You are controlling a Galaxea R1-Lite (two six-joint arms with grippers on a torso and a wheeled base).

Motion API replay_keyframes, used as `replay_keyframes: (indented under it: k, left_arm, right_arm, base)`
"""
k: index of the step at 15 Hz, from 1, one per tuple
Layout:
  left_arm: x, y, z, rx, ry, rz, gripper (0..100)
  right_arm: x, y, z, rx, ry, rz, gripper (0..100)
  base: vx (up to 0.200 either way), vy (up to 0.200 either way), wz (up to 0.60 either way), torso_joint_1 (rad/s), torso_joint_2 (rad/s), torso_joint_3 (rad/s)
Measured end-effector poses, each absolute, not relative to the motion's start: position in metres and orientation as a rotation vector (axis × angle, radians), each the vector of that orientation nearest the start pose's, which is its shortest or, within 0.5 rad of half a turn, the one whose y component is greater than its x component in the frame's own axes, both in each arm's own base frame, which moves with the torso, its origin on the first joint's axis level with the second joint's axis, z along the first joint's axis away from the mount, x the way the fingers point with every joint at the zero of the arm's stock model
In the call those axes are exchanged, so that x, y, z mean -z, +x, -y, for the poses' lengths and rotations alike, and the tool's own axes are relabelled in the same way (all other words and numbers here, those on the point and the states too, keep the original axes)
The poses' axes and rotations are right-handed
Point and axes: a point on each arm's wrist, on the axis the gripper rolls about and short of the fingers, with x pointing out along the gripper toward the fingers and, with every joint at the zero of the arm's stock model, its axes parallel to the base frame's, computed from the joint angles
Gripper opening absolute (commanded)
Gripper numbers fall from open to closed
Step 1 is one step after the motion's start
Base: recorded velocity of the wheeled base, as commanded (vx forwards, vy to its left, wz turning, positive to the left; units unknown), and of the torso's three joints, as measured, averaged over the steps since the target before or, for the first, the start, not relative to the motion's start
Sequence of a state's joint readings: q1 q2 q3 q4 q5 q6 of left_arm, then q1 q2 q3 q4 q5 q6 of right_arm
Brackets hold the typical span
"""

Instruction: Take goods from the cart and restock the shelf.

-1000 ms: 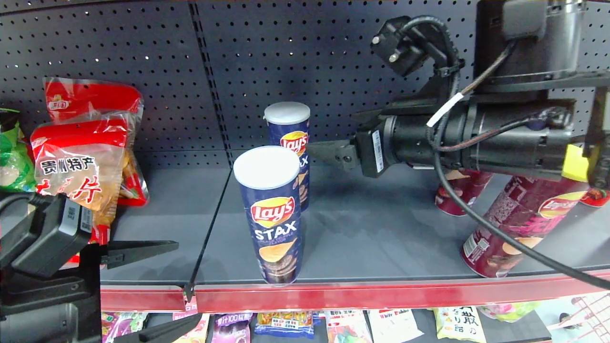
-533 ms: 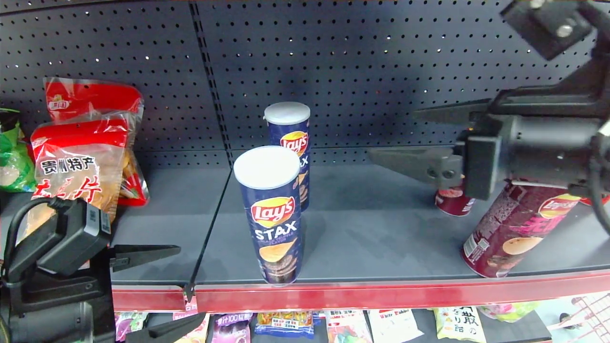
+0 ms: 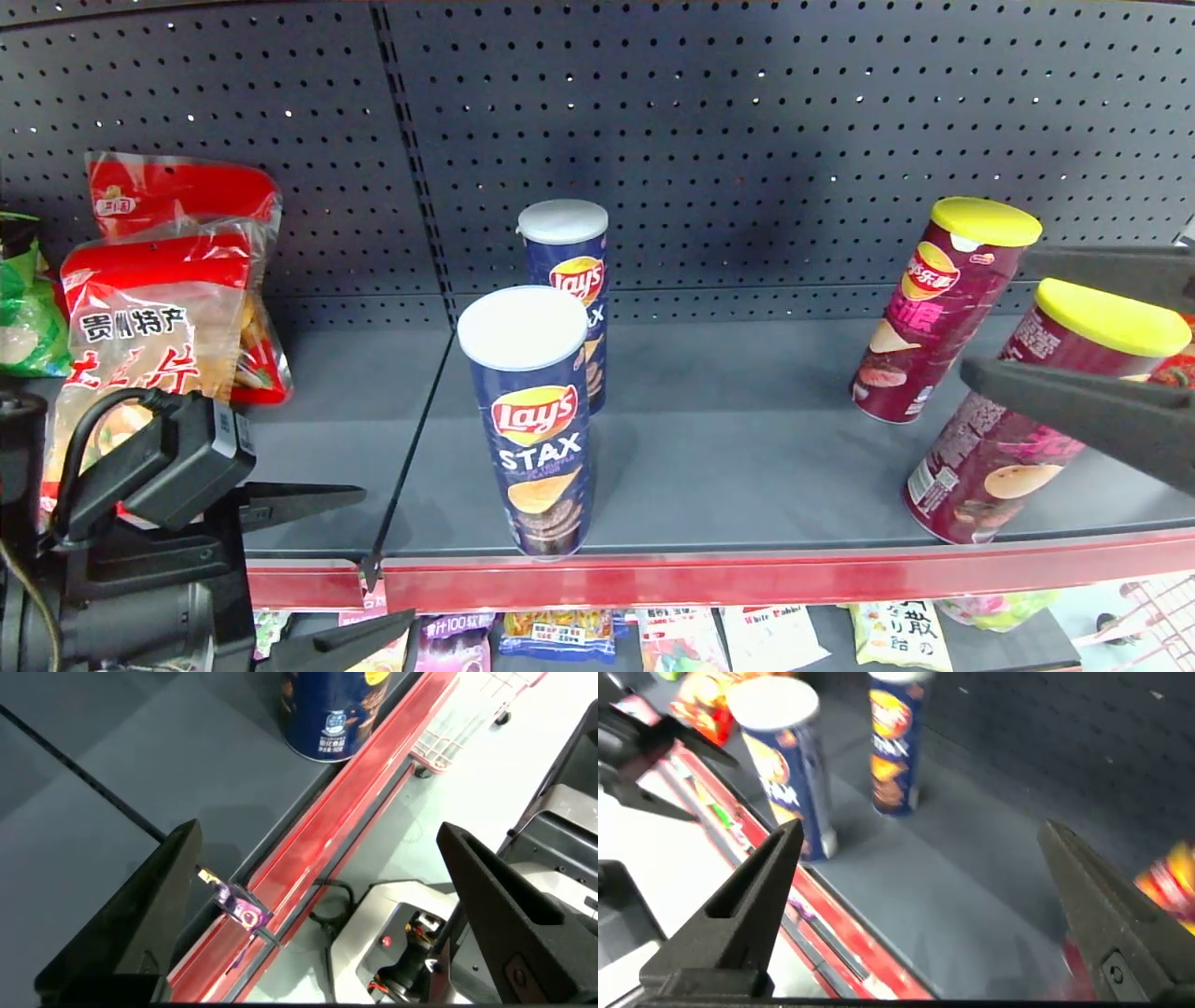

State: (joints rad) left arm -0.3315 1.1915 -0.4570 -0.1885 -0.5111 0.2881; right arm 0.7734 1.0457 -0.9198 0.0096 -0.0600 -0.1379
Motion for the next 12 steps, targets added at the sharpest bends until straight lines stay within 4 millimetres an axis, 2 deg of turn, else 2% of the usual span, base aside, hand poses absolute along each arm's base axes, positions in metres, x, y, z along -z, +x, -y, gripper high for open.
replay_keyframes:
  k: [4, 6, 9, 12]
  left_arm:
    - [-0.166, 0.150, 0.063, 0.878, 0.222, -0.415, 100]
    - [-0.166, 0.160, 0.067, 0.876, 0.227, -0.385, 100]
    - [-0.160, 0.169, 0.071, 0.881, 0.229, -0.406, 100]
    - [-0.157, 0.176, 0.074, 0.867, 0.235, -0.427, 100]
  right_arm:
    - [-0.272, 0.068, -0.044, -0.506, -0.130, -0.076, 100]
    - [-0.251, 0.048, -0.023, -0.383, -0.110, -0.103, 100]
    - [-0.214, 0.016, -0.004, -0.263, -0.064, -0.204, 100]
    - [-0.185, 0.001, 0.003, -0.176, -0.023, -0.217, 100]
  base:
    - [0.000, 0.000, 0.00, 0.000, 0.00, 0.000]
    - [0.000, 0.000, 0.00, 0.000, 0.00, 0.000]
    - [0.000, 0.000, 0.00, 0.000, 0.00, 0.000]
    - [0.000, 0.000, 0.00, 0.000, 0.00, 0.000]
